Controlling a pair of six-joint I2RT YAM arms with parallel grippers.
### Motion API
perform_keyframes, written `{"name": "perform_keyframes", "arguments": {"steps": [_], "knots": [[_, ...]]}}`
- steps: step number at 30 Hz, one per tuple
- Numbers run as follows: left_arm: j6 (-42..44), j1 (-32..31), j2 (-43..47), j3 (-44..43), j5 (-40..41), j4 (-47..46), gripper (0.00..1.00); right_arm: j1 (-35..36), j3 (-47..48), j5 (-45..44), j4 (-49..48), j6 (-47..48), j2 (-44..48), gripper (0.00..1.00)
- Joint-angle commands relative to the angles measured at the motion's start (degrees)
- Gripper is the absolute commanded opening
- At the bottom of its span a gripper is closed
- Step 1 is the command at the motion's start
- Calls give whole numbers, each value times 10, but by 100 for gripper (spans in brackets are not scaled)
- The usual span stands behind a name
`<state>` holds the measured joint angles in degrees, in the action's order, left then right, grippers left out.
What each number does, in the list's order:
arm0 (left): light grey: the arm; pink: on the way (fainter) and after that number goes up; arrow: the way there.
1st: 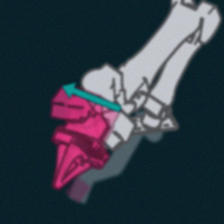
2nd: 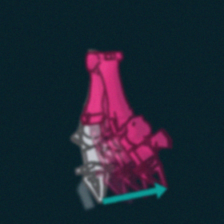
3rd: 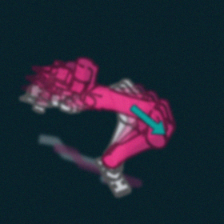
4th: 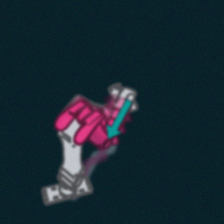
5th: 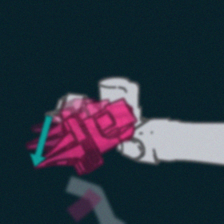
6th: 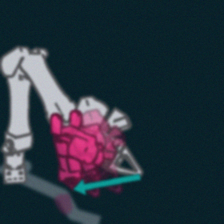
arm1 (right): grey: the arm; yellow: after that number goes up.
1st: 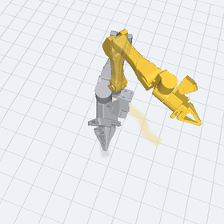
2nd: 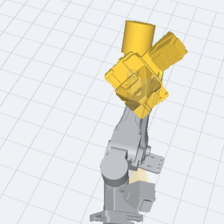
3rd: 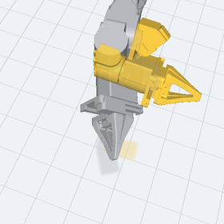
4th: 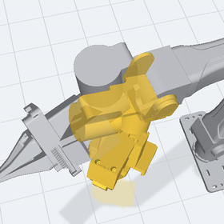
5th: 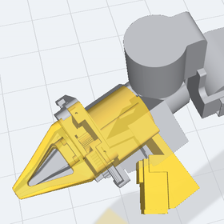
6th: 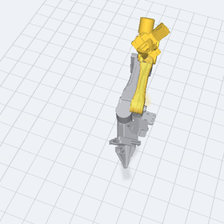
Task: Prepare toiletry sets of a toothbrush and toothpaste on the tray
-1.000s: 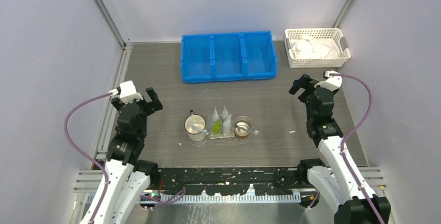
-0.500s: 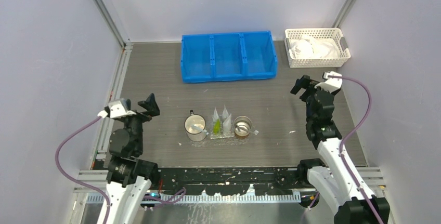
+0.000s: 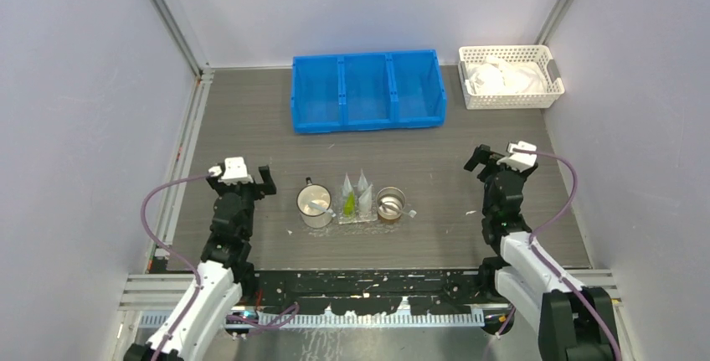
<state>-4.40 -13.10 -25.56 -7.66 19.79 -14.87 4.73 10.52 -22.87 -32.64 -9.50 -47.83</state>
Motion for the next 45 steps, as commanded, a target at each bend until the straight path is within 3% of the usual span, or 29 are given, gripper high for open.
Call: {"name": "perform_keyframes", "arguments": {"steps": [1, 8, 10, 15, 19, 23, 28, 31, 38, 45], "knots": [[36, 3, -78, 29, 6, -193, 100, -2, -27, -27, -164, 17, -57, 100], [29, 37, -273, 30, -40, -337, 100, -2, -11, -39, -312, 26, -240, 100], [13, 58, -319, 2, -64, -330, 100, -3, 15, -36, -243, 19, -222, 100], [9, 85, -446, -18, -100, -413, 100, -9, 16, -29, -231, 14, -231, 100], [20, 90, -481, -42, -111, -407, 100, -9, -30, -19, -430, 20, -370, 100], [8, 114, -569, -45, -134, -497, 100, -10, -17, -19, -490, 24, -450, 100], [-36, 182, -631, -56, -220, -537, 100, -9, 20, -10, -393, 26, -427, 100], [-22, 184, -634, -86, -259, -476, 100, -9, 46, 15, -329, 35, -420, 100], [-16, 175, -634, -106, -248, -440, 100, -10, 78, 12, -269, 30, -418, 100], [-10, 165, -631, -115, -237, -420, 100, -11, 75, 10, -273, 29, -417, 100]]}}
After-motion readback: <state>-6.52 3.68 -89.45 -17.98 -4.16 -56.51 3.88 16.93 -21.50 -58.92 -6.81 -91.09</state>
